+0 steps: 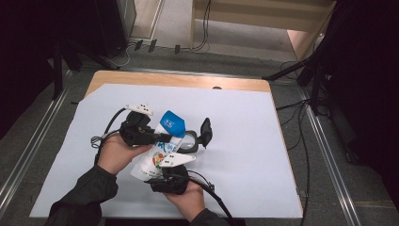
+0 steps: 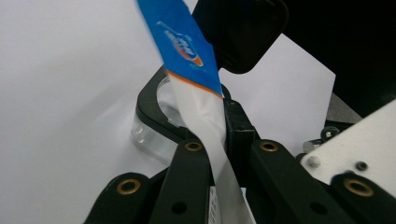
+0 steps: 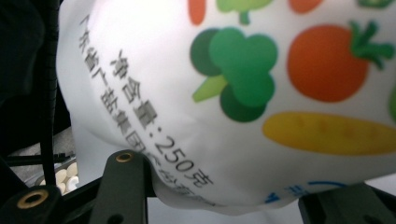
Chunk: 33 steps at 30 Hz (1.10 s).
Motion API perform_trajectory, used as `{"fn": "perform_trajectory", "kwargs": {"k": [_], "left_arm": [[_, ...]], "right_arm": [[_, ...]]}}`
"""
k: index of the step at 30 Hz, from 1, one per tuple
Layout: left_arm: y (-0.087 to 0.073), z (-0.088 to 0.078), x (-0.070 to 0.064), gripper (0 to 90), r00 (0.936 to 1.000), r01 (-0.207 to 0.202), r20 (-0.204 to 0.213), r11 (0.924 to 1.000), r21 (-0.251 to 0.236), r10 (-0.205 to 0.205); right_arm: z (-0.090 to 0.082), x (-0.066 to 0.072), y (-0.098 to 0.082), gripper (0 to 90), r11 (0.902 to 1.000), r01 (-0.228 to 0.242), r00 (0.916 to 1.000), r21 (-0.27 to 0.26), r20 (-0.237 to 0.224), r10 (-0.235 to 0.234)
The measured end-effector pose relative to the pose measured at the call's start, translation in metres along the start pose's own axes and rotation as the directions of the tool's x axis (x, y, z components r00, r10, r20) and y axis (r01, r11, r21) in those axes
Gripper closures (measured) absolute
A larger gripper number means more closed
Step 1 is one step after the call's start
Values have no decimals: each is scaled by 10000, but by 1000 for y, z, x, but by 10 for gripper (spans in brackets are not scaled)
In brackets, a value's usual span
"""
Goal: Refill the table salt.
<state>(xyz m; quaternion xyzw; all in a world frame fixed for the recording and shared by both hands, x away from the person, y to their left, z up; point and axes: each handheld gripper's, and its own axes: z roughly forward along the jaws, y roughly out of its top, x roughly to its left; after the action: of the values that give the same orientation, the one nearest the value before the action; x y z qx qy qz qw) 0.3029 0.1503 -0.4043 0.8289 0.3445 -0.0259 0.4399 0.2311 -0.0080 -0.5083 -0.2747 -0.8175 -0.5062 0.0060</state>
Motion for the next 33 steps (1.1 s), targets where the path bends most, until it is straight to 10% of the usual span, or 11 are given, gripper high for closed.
{"fn": "perform_trajectory", "kwargs": {"k": [33], "left_arm": [[1,6,2,779,9988,37,478,9986,535,-63]], "right_arm": [[-5,-2,3,584,9976,-675,9965,-168,-510,665]]}}
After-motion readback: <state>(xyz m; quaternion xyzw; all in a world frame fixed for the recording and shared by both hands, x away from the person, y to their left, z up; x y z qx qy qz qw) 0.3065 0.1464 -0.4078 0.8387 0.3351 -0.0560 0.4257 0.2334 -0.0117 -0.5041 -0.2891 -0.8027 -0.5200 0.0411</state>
